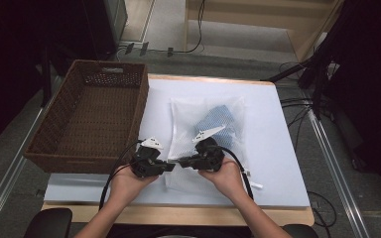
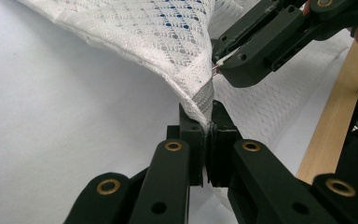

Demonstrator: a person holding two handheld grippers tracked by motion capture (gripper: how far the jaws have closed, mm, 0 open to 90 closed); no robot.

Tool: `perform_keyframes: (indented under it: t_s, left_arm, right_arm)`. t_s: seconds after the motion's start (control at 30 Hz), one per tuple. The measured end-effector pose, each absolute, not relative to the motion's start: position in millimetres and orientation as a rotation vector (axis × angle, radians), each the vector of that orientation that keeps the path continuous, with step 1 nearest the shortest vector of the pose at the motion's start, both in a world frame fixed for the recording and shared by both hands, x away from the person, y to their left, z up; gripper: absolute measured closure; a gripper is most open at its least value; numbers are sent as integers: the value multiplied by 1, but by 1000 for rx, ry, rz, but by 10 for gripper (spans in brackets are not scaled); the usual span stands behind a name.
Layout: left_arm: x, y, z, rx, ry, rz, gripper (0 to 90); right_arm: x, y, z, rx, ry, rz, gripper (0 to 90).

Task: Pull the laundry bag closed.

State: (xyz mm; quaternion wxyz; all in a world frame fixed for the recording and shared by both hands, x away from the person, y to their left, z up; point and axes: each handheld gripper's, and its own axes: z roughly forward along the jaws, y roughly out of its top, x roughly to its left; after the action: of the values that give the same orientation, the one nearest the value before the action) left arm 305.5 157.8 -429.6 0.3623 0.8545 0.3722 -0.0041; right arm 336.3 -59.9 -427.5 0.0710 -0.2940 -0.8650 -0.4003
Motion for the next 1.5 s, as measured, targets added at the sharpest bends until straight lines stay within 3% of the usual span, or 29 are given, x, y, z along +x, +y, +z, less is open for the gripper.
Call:
perform_keyframes:
  t_s: [1.2,1.5]
  left_arm:
    - [298,154,-429,2178,950,-46,882]
    - [298,158,-427,2168,958,-40,881]
  right_arm:
    - [329,-68,-429,-873,-2608,-1196,887]
    - [335,-88,-436,-964,-2619,-1156,886]
